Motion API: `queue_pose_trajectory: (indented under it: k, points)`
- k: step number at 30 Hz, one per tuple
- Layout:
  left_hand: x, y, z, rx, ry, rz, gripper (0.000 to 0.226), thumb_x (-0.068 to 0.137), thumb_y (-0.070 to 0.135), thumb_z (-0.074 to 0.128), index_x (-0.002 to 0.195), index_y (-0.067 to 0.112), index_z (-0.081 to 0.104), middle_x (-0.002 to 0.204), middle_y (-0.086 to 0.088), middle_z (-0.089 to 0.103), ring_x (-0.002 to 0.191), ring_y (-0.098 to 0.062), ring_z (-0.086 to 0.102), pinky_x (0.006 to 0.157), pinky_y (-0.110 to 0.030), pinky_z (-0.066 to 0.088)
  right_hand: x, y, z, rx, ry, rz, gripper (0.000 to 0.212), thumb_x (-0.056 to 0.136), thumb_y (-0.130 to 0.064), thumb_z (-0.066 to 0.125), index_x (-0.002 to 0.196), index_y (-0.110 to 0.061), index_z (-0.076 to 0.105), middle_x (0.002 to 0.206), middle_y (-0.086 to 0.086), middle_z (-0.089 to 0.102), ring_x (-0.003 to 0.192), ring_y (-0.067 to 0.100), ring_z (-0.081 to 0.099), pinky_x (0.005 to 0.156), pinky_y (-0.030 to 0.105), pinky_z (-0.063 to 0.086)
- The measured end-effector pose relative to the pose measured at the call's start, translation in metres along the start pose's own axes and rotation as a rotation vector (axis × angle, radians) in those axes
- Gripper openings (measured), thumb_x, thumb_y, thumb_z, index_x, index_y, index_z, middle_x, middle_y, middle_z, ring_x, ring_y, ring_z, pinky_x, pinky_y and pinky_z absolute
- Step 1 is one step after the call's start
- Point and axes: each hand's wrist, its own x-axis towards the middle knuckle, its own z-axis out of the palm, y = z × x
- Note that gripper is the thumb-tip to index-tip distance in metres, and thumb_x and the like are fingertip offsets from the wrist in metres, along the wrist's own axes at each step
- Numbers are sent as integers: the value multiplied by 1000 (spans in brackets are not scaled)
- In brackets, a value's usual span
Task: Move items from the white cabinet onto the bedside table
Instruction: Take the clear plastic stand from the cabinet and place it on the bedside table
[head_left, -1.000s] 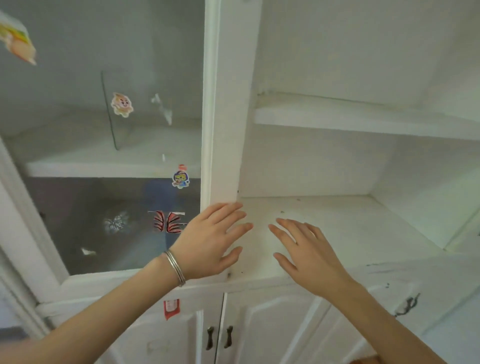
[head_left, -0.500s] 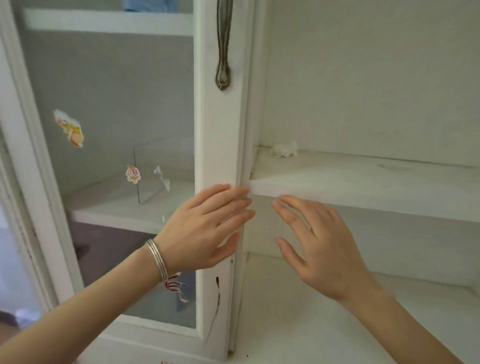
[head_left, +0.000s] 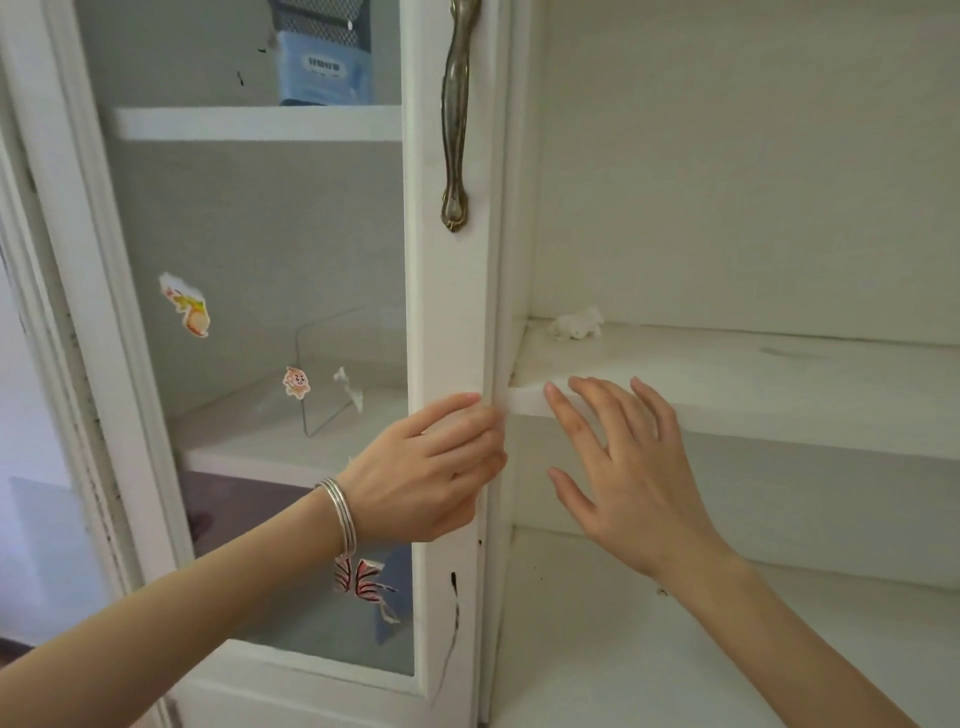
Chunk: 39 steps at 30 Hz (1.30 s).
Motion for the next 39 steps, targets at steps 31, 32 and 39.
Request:
queue_pose_trajectory:
  k: [31,32,39]
  points:
    - [-16,54,-114,25,-183,-124,21,82,15,48,71,7,64,77,-7,60,86,-26,56,112,-39,28,-36,-11,-42,59,-182,-128,62,89,-40,33,139,-5,37,143,16,40,134,27,32,108,42,20]
    - [-21,57,-122,32,-191,-127,22,83,14,47,71,7,64,78,-7,61,88,-26,56,112,-39,28,-40,-16,-45,84,-160,-138,60,89,-39,34,139,-6,37,141,16,42,132,27,33,107,42,21]
    - [-63,65,-186,75,-257,-133,21,83,14,48,76,8,67,88,-8,65,100,-27,54,117,-38,17,-42,-65,-70,202,-86,-201,58,89,-38,34,140,-11,36,141,14,43,130,27,36,105,45,25]
